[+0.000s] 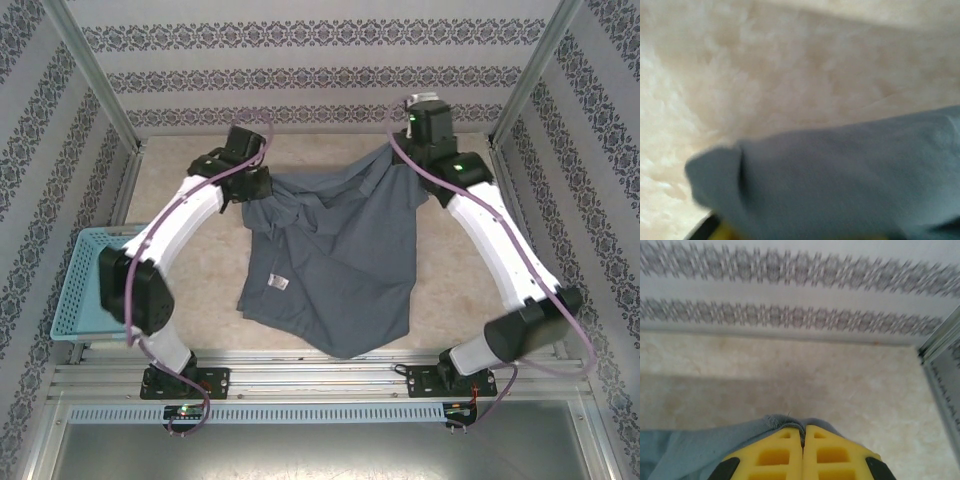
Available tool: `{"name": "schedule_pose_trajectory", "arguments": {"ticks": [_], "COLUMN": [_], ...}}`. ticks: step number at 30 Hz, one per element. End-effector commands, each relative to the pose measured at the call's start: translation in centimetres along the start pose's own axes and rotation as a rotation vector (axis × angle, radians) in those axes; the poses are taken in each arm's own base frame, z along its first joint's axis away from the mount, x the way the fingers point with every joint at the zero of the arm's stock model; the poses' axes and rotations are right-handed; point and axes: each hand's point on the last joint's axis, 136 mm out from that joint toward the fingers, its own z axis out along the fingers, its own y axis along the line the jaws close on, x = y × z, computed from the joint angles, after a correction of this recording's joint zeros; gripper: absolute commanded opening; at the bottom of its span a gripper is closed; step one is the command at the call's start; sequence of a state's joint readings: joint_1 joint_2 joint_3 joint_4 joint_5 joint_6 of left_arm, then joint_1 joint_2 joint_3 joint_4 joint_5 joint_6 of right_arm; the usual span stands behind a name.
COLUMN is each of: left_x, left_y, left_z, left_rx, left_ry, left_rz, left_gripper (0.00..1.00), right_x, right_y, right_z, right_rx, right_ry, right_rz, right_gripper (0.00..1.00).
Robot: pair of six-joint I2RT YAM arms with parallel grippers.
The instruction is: Fold the inside-out t-shirt
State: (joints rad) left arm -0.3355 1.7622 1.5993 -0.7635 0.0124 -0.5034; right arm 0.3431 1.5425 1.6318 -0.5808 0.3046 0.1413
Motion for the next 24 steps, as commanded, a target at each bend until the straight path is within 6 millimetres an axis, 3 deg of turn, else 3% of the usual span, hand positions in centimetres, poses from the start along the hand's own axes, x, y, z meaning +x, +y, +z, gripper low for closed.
{"name": "schedule_pose_trajectory", "arguments": {"ticks": [1, 4, 8, 16, 24], "left_x": [-0.3, 0.1, 1.4, 4.6, 2.6], "left_y": [1.8, 2.0, 1.2, 1.8, -0.2], "left_z": [2.4, 4.3, 5.2, 9.1, 11.3], "left_rx": [-0.085, -0.104, -0.064, -0.087, -0.026], "left_ry": [0.032, 0.070, 0.079, 0.174, 0.139], "left_rz": [-0.017, 0.010, 0.047, 0.089, 0.087], "left_gripper": [0.35, 0.53, 0.68, 0.68, 0.58], "right_x": [0.8, 2.6, 3.7, 4.7, 5.5], "right_y": [0.9, 1.0, 1.1, 0.7, 0.6], "right_z": [3.5, 6.5, 8.3, 9.5, 9.5], "right_rx": [-0.029, -0.024, -0.026, -0.019, -0.021], "right_ry": [0.015, 0.072, 0.107, 0.131, 0.142], "right_rz": [0.061, 0.064, 0.065, 0.073, 0.069], "right_gripper": [0.00, 0.00, 0.00, 0.00, 0.00]}}
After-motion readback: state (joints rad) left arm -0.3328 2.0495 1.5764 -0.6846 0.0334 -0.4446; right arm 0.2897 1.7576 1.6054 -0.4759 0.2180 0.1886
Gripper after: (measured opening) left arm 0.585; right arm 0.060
